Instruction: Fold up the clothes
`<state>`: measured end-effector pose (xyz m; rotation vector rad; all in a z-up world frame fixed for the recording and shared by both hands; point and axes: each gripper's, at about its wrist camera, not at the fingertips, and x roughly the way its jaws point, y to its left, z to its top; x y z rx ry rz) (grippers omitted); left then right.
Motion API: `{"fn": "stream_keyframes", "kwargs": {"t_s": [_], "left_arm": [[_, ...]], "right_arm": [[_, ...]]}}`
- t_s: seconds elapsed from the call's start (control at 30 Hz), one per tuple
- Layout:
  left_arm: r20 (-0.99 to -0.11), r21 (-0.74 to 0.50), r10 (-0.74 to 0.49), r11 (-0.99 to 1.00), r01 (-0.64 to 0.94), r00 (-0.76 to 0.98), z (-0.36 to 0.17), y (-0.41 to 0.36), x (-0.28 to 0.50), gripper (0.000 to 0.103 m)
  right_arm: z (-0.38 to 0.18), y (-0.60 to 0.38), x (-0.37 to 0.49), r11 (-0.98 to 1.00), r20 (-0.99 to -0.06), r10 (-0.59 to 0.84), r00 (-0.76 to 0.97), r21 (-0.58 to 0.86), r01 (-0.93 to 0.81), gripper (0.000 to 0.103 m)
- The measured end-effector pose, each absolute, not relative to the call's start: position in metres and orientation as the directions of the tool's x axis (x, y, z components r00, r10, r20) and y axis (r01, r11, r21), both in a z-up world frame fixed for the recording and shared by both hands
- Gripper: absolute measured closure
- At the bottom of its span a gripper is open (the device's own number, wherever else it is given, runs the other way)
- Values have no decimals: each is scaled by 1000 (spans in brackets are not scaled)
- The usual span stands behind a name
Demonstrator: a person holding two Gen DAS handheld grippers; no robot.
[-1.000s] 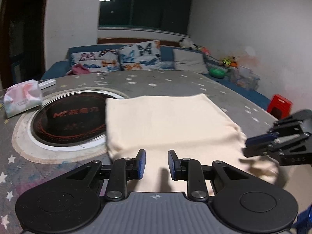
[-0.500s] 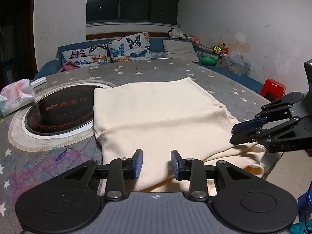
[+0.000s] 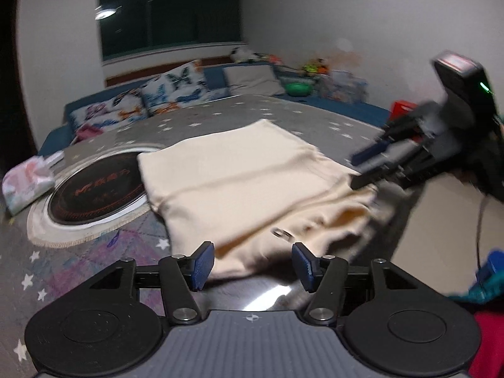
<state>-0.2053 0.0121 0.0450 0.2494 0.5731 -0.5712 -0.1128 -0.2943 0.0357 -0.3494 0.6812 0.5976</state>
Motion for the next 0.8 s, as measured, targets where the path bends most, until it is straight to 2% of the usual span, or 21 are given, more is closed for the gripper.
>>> {"fn": "stream_keyframes", "kwargs": {"t_s": [0.27,0.33,0.4,0.5,0.57,0.63,0.7,0.8], "left_arm": [[-554,246,-400,759,603,730,20,-12,-208,46],[-551,255,-403,753,607,731,16,-15,-204,53],[-553,263,-402,747,610,730,12,-18,-201,69],[-541,269,-402,749,605,739,10,-20,-199,83],[-532,250,-403,766,593,745,12,-19,-196,90],[-532,197,-409,792,578,741,18,-15,-188,92],[-535,140,-416,815,562,736,23,-10,-179,93],[-540,72,-425,837,542,727,29,-7,-163,93]], "right_arm": [[36,-293,-130,726,-689,394,608,-172,-666,52],[36,-292,-134,715,-690,391,608,-188,-673,50],[35,-292,-138,704,-693,390,606,-200,-682,49],[33,-290,-143,683,-699,388,601,-219,-696,48],[30,-287,-146,661,-699,396,595,-233,-713,48],[28,-285,-148,640,-698,408,589,-242,-729,47],[26,-281,-149,621,-692,418,589,-256,-741,42],[22,-275,-149,593,-678,429,597,-287,-752,42]]}}
